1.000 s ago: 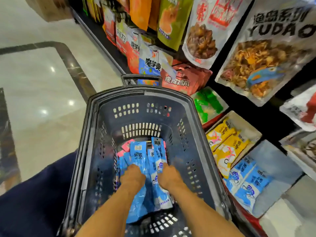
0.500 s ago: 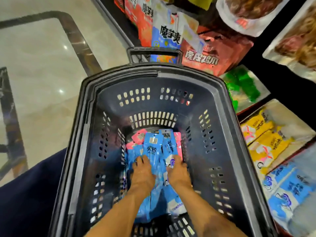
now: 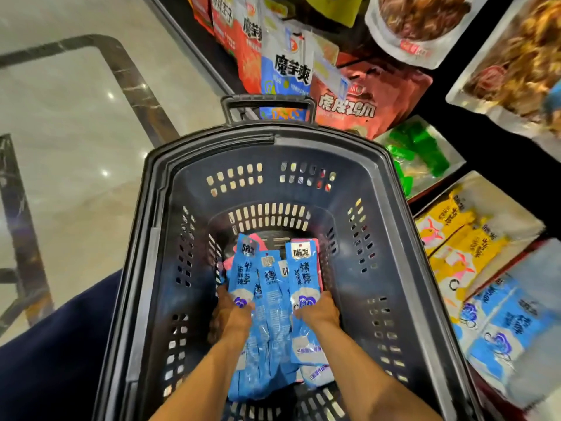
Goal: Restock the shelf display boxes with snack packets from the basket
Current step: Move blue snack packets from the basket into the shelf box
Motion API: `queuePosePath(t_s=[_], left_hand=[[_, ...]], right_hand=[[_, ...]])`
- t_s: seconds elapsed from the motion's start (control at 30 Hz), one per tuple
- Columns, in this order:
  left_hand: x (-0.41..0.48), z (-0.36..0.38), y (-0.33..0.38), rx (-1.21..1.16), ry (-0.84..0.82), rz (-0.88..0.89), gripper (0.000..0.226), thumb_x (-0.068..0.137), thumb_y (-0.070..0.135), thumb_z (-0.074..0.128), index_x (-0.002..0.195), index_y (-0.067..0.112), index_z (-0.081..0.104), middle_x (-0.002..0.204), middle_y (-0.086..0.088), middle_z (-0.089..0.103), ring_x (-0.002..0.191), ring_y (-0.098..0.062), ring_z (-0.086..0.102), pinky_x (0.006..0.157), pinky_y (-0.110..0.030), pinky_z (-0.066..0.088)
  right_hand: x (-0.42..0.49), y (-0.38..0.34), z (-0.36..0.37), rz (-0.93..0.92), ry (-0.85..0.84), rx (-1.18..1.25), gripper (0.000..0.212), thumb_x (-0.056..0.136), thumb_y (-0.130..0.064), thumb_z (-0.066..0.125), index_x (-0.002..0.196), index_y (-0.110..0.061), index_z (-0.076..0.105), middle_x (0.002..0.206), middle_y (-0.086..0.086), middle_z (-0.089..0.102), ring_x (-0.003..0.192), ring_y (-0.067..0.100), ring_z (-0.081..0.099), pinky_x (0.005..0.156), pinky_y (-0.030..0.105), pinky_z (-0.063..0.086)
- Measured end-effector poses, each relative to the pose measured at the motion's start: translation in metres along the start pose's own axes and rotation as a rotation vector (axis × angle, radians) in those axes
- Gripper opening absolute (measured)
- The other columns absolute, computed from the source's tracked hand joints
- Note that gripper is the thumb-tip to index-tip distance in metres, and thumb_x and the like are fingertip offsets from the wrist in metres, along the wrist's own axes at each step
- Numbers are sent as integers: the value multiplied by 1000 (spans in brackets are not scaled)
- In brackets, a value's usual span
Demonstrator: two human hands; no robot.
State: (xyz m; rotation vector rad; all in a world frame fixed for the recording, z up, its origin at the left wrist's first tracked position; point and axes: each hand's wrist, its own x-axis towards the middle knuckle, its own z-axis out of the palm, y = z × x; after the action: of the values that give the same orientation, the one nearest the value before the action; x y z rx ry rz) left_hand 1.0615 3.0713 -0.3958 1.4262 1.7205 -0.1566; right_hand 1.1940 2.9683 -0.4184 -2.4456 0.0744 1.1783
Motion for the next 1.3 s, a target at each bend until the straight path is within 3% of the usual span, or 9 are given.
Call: queuePosePath(t_s=[0.1, 0.33, 0.57, 0.7, 0.87, 1.03, 1.13, 1.2, 1.3], left_hand=[[-7, 2, -6, 67, -7, -8, 74, 84, 16, 67, 145, 27, 27, 112, -10, 63, 101, -31, 62, 77, -35, 49], [-23, -21, 7, -197, 20, 50, 26, 76, 15, 77, 99, 12, 65, 87, -9, 71, 75, -28, 68, 73, -39, 59], [-87, -69, 43, -399, 9, 369, 11, 70, 27, 77, 79, 22, 73, 67, 0, 74, 67, -25, 72, 66, -49, 59], [-146, -97, 84, -418, 11, 592, 15, 70, 34, 77, 82, 28, 70, 72, 3, 74, 70, -22, 72, 68, -49, 58], [-227, -93, 136, -411, -74, 773, 11, 80, 23, 76, 89, 24, 70, 78, 2, 76, 76, -24, 73, 73, -48, 59], [-294, -23, 167, -225, -261, 912, 27, 78, 19, 75, 101, 26, 65, 84, 5, 74, 75, -18, 71, 69, -40, 59], [-321, 30, 170, -93, -327, 972, 23, 79, 14, 73, 95, 24, 61, 79, 7, 69, 64, -5, 61, 53, -13, 45], [-328, 63, 166, -50, -396, 953, 25, 76, 12, 73, 99, 19, 63, 81, 0, 69, 62, -11, 61, 50, -16, 44], [-320, 110, 161, 32, -453, 928, 37, 73, 21, 72, 107, 14, 61, 97, -11, 71, 80, -28, 68, 63, -33, 54]], right_hand=[[0, 5, -1, 8, -34, 72, 62, 69, -16, 85, 120, -4, 51, 118, 13, 63, 105, 29, 63, 83, 34, 53], [-31, -11, -18, -16, -89, 90, 53, 72, -8, 77, 119, -6, 53, 111, 8, 62, 99, 27, 60, 82, 30, 51], [-101, -41, -76, -374, -80, 384, 55, 61, -20, 82, 111, -17, 62, 98, 3, 73, 92, 23, 69, 85, 43, 58], [-154, -47, -137, -522, -43, 537, 35, 70, -13, 83, 101, -13, 66, 95, 10, 74, 84, 23, 69, 73, 36, 56], [-195, -17, -224, -616, 128, 655, 27, 68, -12, 84, 82, -23, 64, 78, -3, 71, 69, 13, 66, 68, 30, 55], [-184, 69, -285, -479, 274, 747, 34, 70, -23, 85, 97, -20, 64, 89, 1, 72, 81, 19, 69, 74, 39, 58], [-166, 125, -297, -319, 305, 821, 34, 68, -19, 86, 95, -17, 63, 88, 2, 71, 83, 23, 68, 77, 41, 57], [-150, 153, -299, -247, 355, 869, 29, 69, -8, 83, 89, -14, 63, 83, 5, 70, 82, 28, 68, 76, 44, 57], [-125, 184, -297, -188, 385, 885, 26, 68, -4, 82, 86, -14, 66, 85, 9, 73, 78, 26, 69, 74, 43, 56]])
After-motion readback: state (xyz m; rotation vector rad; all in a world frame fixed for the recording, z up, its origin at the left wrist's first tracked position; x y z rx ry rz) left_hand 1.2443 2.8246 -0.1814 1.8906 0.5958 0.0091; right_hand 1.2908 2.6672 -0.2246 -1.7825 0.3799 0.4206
